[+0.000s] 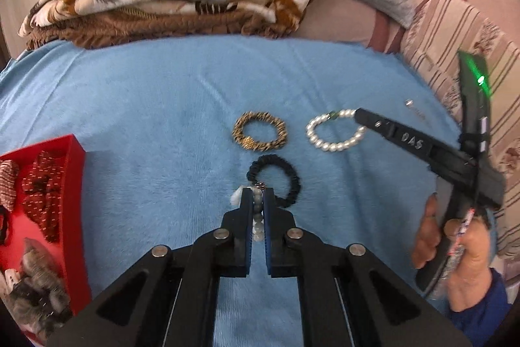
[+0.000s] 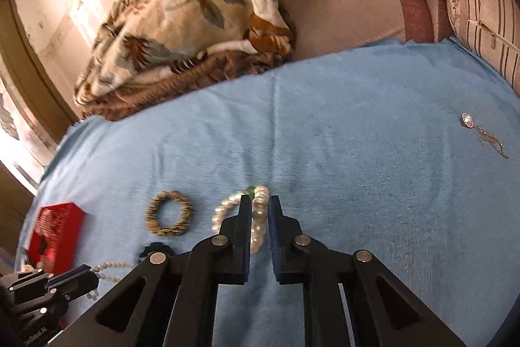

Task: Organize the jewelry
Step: 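Grasp the white bead bracelet with the left tool while the right tool grasps the pearl bracelet, then carry the white bead bracelet over the tray with the left tool while the right tool carries the pearl bracelet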

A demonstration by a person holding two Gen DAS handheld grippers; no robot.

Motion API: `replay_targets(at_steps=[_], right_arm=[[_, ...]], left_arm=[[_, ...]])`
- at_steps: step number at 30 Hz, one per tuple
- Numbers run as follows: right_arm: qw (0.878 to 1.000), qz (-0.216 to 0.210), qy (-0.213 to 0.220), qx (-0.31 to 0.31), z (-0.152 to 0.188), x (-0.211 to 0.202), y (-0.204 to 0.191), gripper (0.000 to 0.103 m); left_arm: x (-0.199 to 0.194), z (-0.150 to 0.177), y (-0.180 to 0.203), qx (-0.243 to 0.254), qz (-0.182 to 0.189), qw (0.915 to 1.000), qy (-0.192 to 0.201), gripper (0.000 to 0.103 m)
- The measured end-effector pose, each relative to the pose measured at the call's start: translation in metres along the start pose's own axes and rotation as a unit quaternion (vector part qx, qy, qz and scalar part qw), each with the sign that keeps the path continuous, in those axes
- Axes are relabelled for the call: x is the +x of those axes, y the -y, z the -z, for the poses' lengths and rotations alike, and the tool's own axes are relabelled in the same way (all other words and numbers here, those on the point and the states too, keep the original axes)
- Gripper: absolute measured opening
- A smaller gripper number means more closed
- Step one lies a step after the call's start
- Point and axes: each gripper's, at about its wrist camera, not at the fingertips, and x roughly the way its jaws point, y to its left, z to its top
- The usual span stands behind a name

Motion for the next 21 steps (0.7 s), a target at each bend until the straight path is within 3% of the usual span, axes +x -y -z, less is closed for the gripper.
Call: replay_targets(at_steps=[9, 21], right_arm=[[0.999, -0.038, 0.024, -0.014, 0.012, -0.042, -0.031, 0.011], [0.997, -0.035, 0.012, -0.075, 0.057, -0.057, -0.102, 0.011]], left_arm=[[-0.073, 0.005, -0.02, -0.026, 0.031, 0.9983, 0.043, 0.005], [-0.141, 0.035, -0.099, -0.058, -0.024, 0.9945, 0.084, 0.006]])
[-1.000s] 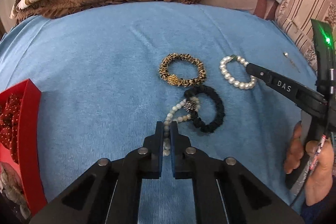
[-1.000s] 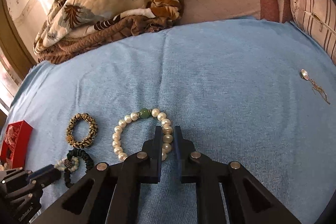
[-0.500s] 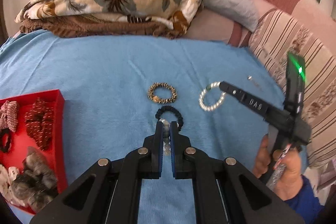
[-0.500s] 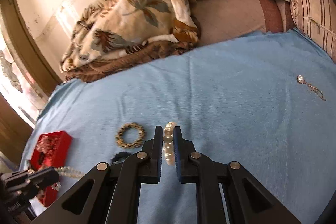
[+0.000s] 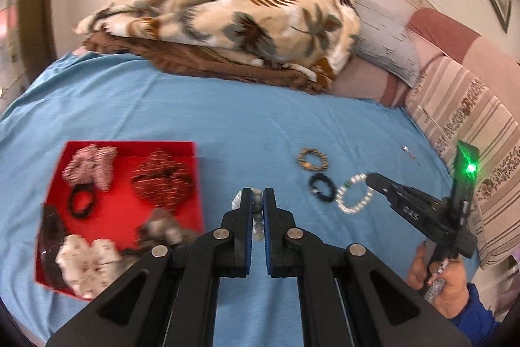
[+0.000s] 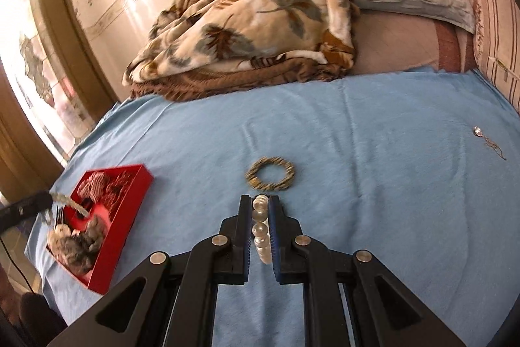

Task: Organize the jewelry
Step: 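Carry the white bead bracelet over the tray with the left tool while the right tool carries the pearl bracelet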

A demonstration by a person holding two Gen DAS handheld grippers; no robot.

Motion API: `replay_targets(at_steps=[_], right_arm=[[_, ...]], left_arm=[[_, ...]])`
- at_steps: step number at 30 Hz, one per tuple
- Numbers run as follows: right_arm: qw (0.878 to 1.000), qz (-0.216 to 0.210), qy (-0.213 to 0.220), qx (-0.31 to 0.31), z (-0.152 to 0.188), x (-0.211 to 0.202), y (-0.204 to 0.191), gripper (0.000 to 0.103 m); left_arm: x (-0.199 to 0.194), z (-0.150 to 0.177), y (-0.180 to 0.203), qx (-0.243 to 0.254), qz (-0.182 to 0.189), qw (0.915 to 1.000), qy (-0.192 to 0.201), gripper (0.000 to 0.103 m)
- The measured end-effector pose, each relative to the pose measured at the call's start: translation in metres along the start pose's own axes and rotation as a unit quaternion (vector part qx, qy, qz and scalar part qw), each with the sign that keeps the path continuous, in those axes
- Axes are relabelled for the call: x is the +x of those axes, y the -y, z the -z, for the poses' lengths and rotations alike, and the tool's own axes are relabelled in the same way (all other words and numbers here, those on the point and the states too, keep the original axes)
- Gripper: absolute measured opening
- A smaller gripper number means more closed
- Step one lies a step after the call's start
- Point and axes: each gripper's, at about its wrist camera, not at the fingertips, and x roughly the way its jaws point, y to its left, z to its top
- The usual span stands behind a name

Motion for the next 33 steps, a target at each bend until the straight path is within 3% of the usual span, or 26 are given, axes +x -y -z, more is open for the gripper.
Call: replay_targets(at_steps=[5, 16, 33], right_arm=[[1.0, 0.005, -0.003, -0.023, 0.018, -0.014, -0.033, 0.011], [0.998, -0.002, -0.012, -0.053, 0.049, -0.049, -0.082, 0.011], [0.995, 0.004, -0.024, -0.096, 0.055, -0.065, -0.127, 0.011]], left_arm=[[-0.019, 0.015, -0.019, 0.002, -0.038, 0.9992, 0.009, 0.006], [-0.048, 0.04, -0.012, 0.043, -0.102, 0.9933, 0.033, 0.006], [-0.069, 0.05, -0.058, 0.008, -0.116, 0.9925, 0.037, 0.006]])
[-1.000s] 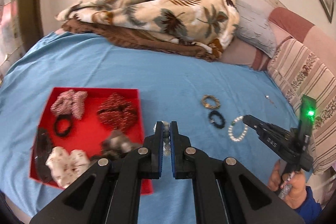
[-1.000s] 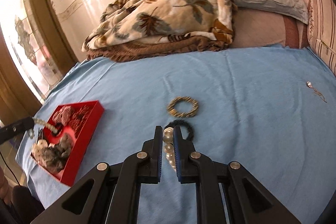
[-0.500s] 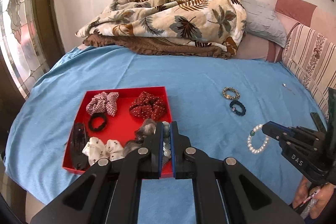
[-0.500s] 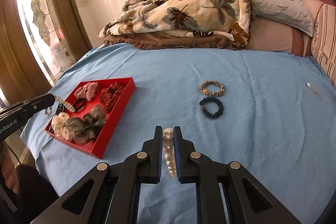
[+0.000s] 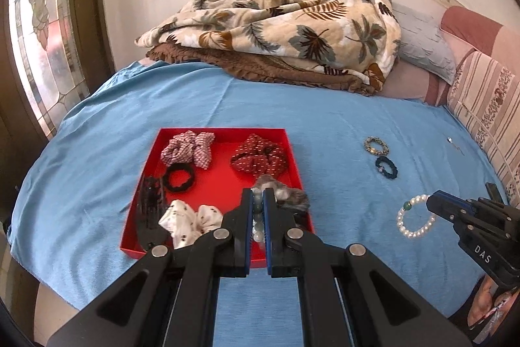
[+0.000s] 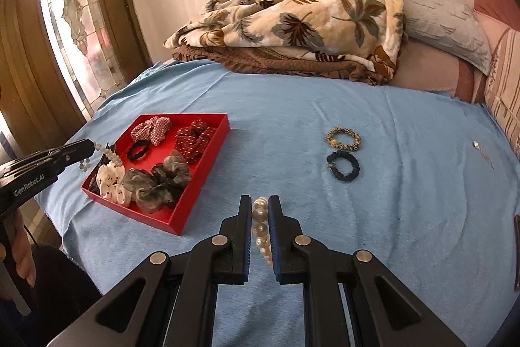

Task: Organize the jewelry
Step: 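Carry the white bead bracelet over the tray with the left tool while the right tool carries the pearl bracelet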

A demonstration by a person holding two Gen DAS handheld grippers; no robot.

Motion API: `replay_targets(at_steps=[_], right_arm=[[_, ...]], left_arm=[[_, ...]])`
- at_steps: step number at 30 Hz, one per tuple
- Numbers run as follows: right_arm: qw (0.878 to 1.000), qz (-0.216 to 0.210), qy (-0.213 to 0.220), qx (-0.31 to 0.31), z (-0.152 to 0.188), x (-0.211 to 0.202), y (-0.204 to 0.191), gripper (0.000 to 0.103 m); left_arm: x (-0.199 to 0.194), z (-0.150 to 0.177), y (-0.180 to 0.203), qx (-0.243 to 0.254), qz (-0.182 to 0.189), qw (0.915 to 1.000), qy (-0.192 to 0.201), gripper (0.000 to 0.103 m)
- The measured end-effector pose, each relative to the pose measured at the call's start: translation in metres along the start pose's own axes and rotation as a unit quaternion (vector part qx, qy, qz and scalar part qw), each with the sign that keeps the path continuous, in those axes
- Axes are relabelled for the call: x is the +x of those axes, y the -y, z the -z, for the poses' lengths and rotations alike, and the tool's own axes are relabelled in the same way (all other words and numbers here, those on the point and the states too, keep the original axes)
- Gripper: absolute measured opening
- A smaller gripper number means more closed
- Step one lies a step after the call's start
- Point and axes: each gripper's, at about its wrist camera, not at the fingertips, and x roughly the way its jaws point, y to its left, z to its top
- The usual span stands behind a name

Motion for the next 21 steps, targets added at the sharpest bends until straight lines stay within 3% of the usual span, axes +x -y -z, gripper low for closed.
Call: replay_targets(at_steps=[21], right_arm=[[0.998, -0.007, -0.013, -0.056, -0.031, 0.019, -0.062, 0.011]], left_arm=[[0.055, -0.03, -0.07, -0.057, 0.018, 0.998, -0.022, 0.006]])
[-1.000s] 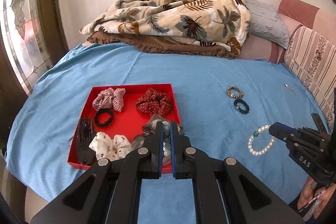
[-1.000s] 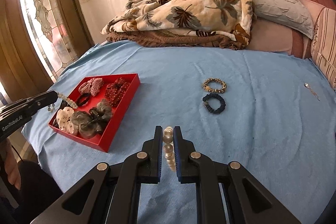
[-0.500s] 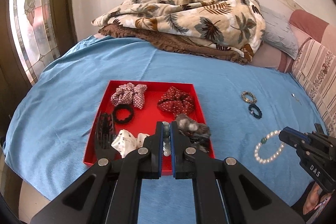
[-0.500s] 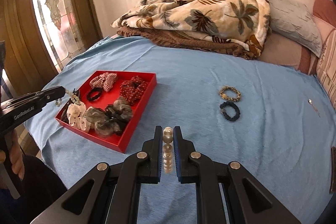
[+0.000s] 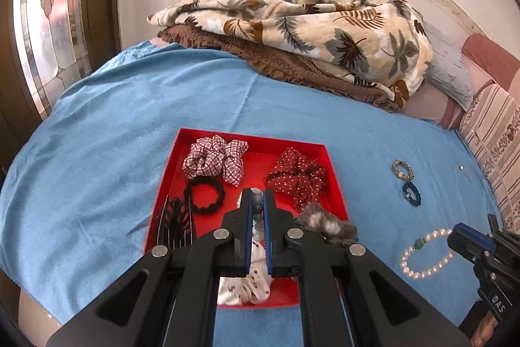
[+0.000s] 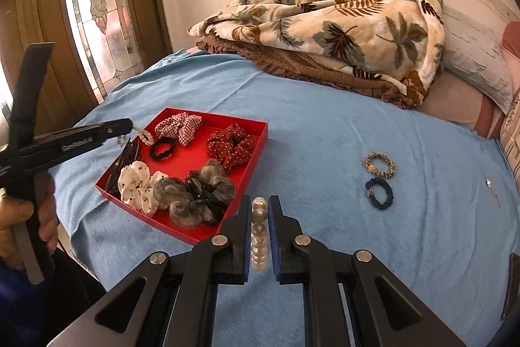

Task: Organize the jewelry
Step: 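Carry the white bead bracelet over the tray with the left tool while the right tool carries the pearl bracelet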

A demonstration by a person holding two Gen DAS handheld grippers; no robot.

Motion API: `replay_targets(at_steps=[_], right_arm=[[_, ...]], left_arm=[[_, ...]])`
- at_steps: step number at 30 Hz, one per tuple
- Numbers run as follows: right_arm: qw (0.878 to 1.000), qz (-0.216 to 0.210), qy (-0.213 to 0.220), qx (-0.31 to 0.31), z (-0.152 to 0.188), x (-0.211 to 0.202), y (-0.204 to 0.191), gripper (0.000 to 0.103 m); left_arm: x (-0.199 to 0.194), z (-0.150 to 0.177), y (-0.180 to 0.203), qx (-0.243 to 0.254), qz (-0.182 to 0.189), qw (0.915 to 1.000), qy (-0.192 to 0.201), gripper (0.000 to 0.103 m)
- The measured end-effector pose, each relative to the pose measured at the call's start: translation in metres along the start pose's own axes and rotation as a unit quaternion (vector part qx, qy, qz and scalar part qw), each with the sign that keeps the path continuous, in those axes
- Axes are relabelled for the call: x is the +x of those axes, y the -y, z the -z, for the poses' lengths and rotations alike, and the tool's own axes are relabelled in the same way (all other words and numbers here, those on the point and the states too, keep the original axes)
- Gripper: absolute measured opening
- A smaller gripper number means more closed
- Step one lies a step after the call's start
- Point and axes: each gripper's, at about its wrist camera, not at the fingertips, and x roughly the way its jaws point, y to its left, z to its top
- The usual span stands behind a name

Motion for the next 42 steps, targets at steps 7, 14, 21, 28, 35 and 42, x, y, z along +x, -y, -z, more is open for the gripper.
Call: replay_targets(at_steps=[7, 14, 21, 28, 35, 42], right_arm=[[1.0, 0.005, -0.005, -0.013, -0.013, 0.011, -0.013, 0.011], [1.0, 0.003, -0.012, -0.023, -0.029, 0.026, -0.028, 0.011], [0.999, 0.024, 0.029, -0.029, -0.067, 0.003, -0.02, 0.011], [0.995, 0.075, 0.043, -0.048, -0.094, -0.018, -0.003, 0.011], [0.996, 0.069, 0.031, -0.052, -0.097, -0.007, -0.008, 0.011], [0.996, 0.035, 0.01, -0.076, -0.094, 0.02, -0.039, 0.011]], left_arm=[[0.02, -0.005, -0.008, 0.004, 0.0, 1.0, -0.006, 0.006], [0.028, -0.007, -0.034, -0.03, 0.029, 0.999, -0.014, 0.006], [0.022, -0.008, -0.052, -0.055, 0.046, 0.9974, -0.005, 0.006], [0.016, -0.013, -0.05, -0.057, 0.082, 0.9949, 0.01, 0.006], [0.019, -0.012, -0.041, -0.047, 0.097, 0.9942, 0.007, 0.006], [0.028, -0.006, -0.039, -0.041, 0.089, 0.9952, -0.008, 0.006]])
